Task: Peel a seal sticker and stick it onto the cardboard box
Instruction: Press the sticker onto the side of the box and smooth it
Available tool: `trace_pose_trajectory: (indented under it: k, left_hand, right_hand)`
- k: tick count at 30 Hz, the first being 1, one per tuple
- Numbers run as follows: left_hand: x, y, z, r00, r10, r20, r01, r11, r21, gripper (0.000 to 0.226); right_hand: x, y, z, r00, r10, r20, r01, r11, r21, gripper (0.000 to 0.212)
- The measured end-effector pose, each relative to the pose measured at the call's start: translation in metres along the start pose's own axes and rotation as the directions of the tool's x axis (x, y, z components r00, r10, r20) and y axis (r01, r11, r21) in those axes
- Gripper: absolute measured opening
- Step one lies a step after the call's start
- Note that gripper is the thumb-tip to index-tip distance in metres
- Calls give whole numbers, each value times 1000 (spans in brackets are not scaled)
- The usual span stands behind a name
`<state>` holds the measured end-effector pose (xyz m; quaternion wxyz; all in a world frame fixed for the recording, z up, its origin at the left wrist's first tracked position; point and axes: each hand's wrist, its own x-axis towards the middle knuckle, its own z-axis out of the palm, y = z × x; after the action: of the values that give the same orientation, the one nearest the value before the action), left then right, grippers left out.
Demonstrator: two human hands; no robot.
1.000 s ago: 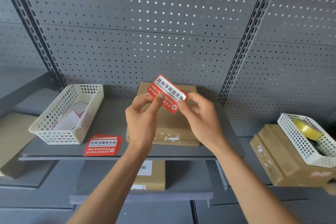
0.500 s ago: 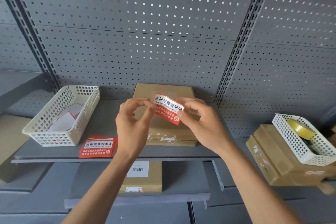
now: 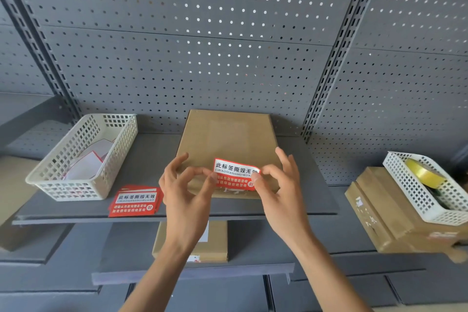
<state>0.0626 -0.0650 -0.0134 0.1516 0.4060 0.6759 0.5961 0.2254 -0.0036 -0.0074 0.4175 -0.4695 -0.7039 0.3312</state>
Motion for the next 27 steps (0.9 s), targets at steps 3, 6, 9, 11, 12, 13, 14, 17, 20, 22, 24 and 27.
trace_pose_trajectory:
  k: [3, 6, 9, 11, 12, 13, 14, 17, 20, 22, 24, 27]
  left_hand:
    - [1, -4, -1, 1000, 9, -26, -8, 999, 33, 4]
    - [2, -3, -2, 999, -22, -26, 21, 1000, -19, 9]
    - [4, 0, 1, 998, -42, -42, 40, 998, -47, 9]
    - [6, 4, 2, 998, -39, -49, 36, 997, -67, 9]
    - [7, 7, 3, 998, -26, -54, 22, 997, -74, 9]
    - [9, 11, 3, 998, -9, -63, 4, 997, -77, 9]
    - [10, 14, 4, 997, 12, -75, -18, 997, -78, 9]
    - [15, 25, 3, 994, 68, -89, -75, 994, -84, 9]
    - [23, 33, 2, 993, 88, -82, -97, 989, -112, 10]
    - [31, 36, 1, 992, 87, -89, -99, 985, -142, 11]
    - [38, 41, 2, 991, 83, -101, -98, 982, -160, 11]
    - [47, 47, 7, 987, 90, -133, -111, 980, -164, 11]
  right_hand:
    - [-1, 1, 8, 1000, 11, -25, -11, 1000, 26, 20]
    - [-1, 0, 15, 998, 1, -65, 3, 998, 66, 19]
    - [6, -1, 16, 996, -29, -85, 33, 998, 54, 19]
    - [13, -3, 15, 995, -36, -97, 40, 998, 41, 18]
    - [16, -5, 14, 993, -44, -105, 48, 998, 34, 18]
    - [18, -7, 14, 992, -57, -113, 60, 998, 28, 19]
    - [21, -9, 13, 990, -72, -120, 75, 997, 24, 20]
    - [30, -16, 10, 985, -108, -138, 111, 994, 20, 21]
    - [41, -21, 7, 978, -136, -157, 142, 990, 26, 25]
    - [45, -24, 6, 972, -169, -164, 174, 985, 17, 29]
    - [50, -26, 6, 963, -204, -176, 206, 979, -5, 30]
    - [59, -33, 6, 948, -244, -207, 243, 970, -28, 28]
